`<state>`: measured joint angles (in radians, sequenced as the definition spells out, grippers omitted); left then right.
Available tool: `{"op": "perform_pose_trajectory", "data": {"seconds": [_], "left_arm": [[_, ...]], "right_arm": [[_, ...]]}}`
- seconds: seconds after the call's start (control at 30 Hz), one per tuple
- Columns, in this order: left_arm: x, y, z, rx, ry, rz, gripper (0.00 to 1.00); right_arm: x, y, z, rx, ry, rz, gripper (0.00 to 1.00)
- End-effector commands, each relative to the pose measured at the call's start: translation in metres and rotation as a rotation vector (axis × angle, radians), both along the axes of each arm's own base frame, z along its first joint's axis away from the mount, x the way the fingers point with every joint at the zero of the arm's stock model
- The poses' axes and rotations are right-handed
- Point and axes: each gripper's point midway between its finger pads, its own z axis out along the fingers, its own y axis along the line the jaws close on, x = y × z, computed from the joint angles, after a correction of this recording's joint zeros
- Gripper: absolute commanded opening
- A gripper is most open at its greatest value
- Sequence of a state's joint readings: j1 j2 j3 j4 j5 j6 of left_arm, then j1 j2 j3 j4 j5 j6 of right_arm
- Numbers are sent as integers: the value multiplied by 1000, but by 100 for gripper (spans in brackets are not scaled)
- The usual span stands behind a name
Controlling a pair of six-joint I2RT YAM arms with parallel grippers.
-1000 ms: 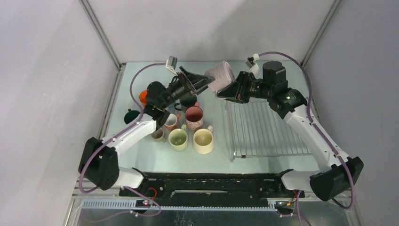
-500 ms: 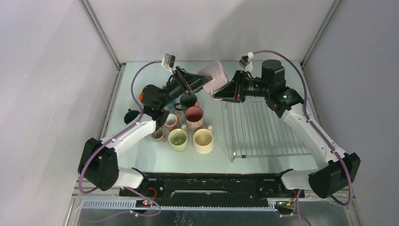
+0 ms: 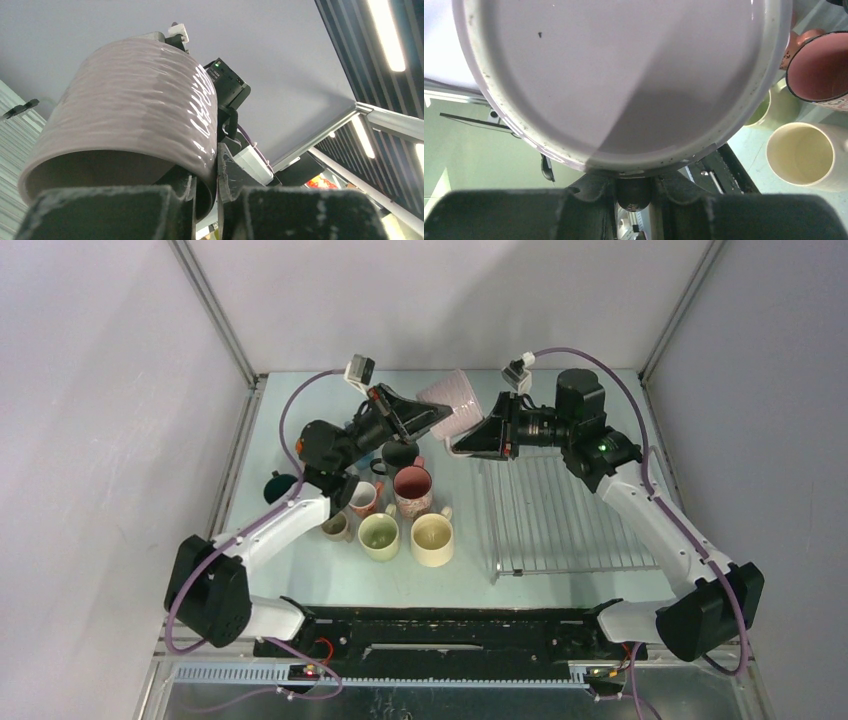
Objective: Unload the cups from the dish rack
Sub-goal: Place the cup at the center of the board.
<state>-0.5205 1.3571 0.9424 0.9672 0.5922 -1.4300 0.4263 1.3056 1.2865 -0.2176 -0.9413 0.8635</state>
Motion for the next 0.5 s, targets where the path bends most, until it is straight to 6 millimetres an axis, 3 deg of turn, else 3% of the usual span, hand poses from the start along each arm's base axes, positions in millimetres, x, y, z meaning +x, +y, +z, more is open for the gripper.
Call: {"op": "perform_pose_trajectory", "data": {"seconds": [0.0,0.13,0.2,0.27,0.47], "left_arm": [[-19,14,21,-15,-79,45,0],[-10,19,0,119,-36,149,0],[-7,25,-9,189,-39,214,0],[-7,36,-15,263,-29,278,0],[-11,80,-51,501,55,476,0]], "right_arm": [[-8,0,10,12,-122,30,12],[-4,-3,0,-35,-133,-16,58],[-2,-6,-5,-64,-139,-46,75],[-1,-11,-11,-103,-136,-81,84],[8,-34,-31,-245,-157,-229,96]]}}
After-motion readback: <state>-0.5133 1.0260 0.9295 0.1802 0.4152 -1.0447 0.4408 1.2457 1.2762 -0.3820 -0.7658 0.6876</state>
